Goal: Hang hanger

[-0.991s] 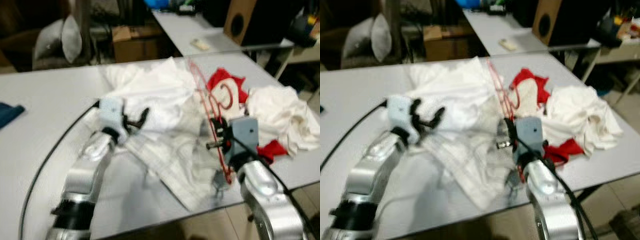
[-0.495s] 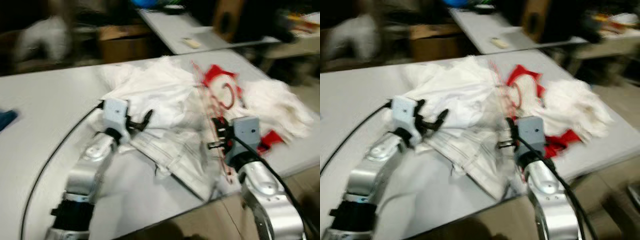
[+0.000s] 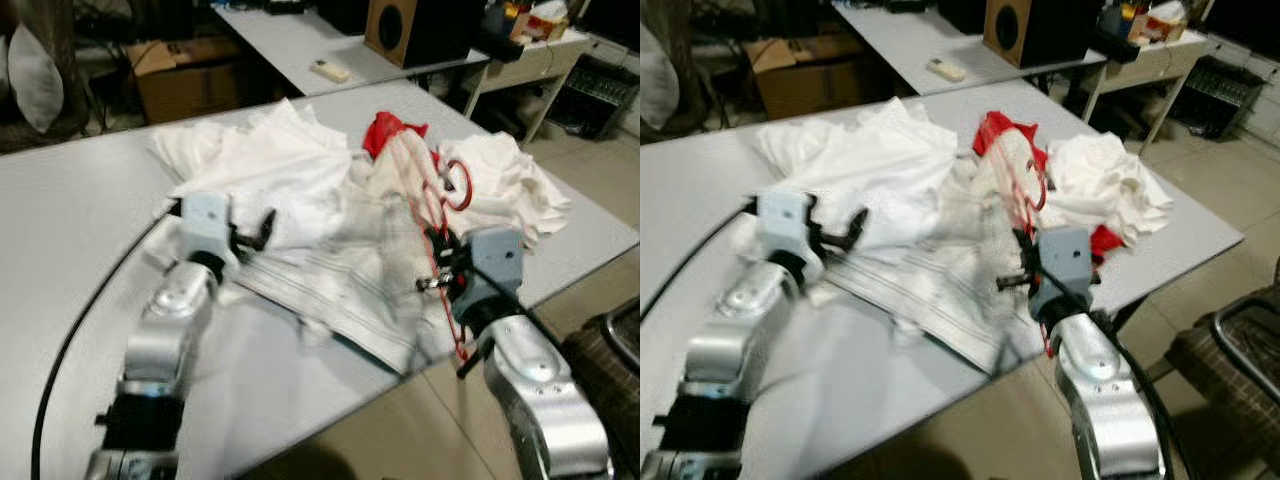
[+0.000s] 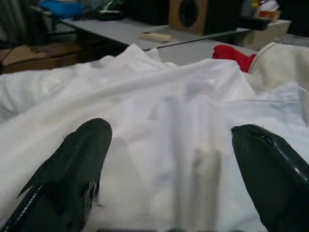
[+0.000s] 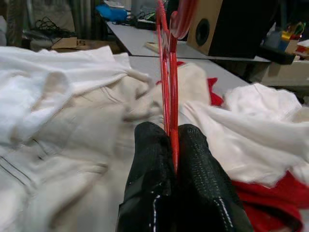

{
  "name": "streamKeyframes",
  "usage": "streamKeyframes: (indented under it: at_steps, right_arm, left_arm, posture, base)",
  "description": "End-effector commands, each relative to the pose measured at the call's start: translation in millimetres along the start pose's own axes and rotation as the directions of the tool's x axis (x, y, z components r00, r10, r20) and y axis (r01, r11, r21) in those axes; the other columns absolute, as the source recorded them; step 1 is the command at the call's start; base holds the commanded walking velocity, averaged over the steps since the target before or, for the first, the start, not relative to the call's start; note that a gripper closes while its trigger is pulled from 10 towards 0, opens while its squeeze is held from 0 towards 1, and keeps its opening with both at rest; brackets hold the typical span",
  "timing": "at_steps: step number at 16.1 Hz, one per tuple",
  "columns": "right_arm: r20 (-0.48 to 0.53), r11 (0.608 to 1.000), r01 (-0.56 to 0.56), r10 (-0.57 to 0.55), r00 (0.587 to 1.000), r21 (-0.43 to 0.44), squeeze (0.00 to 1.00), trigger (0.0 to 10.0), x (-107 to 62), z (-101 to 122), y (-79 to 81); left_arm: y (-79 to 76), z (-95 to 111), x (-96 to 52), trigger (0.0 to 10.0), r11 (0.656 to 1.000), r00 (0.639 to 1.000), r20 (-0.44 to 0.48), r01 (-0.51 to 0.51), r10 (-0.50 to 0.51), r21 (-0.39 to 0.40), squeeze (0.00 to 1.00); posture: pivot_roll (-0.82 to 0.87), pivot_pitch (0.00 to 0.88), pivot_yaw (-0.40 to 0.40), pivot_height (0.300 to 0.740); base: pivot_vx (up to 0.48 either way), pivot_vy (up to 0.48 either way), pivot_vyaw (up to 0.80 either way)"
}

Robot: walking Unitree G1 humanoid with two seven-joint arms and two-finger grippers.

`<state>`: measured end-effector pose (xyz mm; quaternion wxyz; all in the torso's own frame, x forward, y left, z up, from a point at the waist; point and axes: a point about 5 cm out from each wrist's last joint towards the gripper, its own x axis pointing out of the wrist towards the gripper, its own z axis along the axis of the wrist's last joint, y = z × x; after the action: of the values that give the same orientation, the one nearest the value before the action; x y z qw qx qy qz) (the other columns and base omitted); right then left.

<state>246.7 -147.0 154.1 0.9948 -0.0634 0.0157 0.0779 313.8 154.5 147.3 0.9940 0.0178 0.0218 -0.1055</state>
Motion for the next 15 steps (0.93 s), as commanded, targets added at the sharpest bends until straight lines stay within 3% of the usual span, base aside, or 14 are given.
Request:
streamKeyframes:
  at_steps: [1, 5, 6, 7, 8, 10, 12, 13, 15]
  right_arm:
    - [0.000, 1.000, 0.006, -0.006, 1.000, 0.004, 0.00, 10.0, -1.0, -0.8, -3.9]
    - [0.009, 1.000, -0.006, 0.006, 1.000, 0.002, 0.00, 10.0, 0.9, 0.5, -3.5]
    - [0.010, 1.000, -0.007, 0.007, 1.000, 0.001, 0.00, 10.0, 1.3, 0.6, -3.0]
    - [0.009, 1.000, -0.009, 0.009, 1.000, 0.001, 0.00, 10.0, 1.3, 0.0, -2.3]
    - [0.009, 1.000, -0.012, 0.012, 1.000, 0.000, 0.00, 10.0, 1.4, -0.5, -1.6]
    - [0.009, 1.000, -0.017, 0.017, 1.000, 0.001, 0.00, 10.0, 1.9, -0.5, -0.1]
    - [0.007, 1.000, -0.025, 0.025, 1.000, 0.002, 0.00, 10.0, 2.2, -1.4, 1.6]
    - [0.005, 1.000, -0.028, 0.028, 1.000, 0.000, 0.00, 10.0, 2.7, -1.8, 2.0]
    - [0.009, 1.000, -0.029, 0.029, 1.000, -0.006, 0.00, 10.0, 4.0, -1.2, 2.0]
  left_arm:
    - [1.4, 3.3, 2.4, 10.0, 1.000, 1.000, 0.007, -0.012, 0.012, -0.014, 1.00]
    - [30.7, -5.9, 2.6, 10.0, 0.975, 0.976, -0.083, -0.194, 0.203, 0.108, 1.00]
    - [37.7, -6.6, 2.0, 10.0, 0.962, 0.966, -0.085, -0.229, 0.243, 0.147, 0.58]
    - [45.1, -8.7, 0.1, 10.0, 0.947, 0.954, -0.097, -0.262, 0.283, 0.184, 0.00]
    - [51.9, -11.4, -1.6, 10.0, 0.931, 0.938, -0.113, -0.299, 0.327, 0.210, 0.00]
    - [59.7, -16.7, -3.1, 10.0, 0.922, 0.915, -0.152, -0.347, 0.373, 0.171, 0.00]
    - [51.3, -25.2, -0.4, 10.0, 0.956, 0.936, -0.213, -0.293, 0.280, -0.030, 0.00]
    - [46.7, -28.6, 0.7, 7.7, 0.956, 0.942, -0.231, -0.273, 0.244, -0.107, 0.00]
    - [45.4, -31.5, 2.3, 0.0, 0.946, 0.943, -0.238, -0.276, 0.232, -0.172, 0.00]
  posture:
    - [-0.07, 0.014, 0.002, 0.740]
    - [-0.07, 0.009, 0.007, 0.740]
    - [-0.07, 0.008, 0.008, 0.740]
    - [-0.07, 0.006, 0.009, 0.740]
    - [-0.07, 0.005, 0.009, 0.740]
    - [-0.07, 0.003, 0.010, 0.740]
    - [-0.07, 0.000, 0.009, 0.740]
    - [-0.07, 0.000, 0.008, 0.740]
    - [-0.07, 0.000, 0.015, 0.740]
  base:
    - [0.000, 0.000, 0.00]
    - [0.000, 0.000, 0.00]
    - [0.000, 0.000, 0.00]
    - [0.000, 0.000, 0.00]
    - [0.000, 0.000, 0.00]
    - [0.000, 0.000, 0.00]
    - [0.000, 0.000, 0.00]
    - [0.000, 0.000, 0.00]
    - [0.000, 0.000, 0.00]
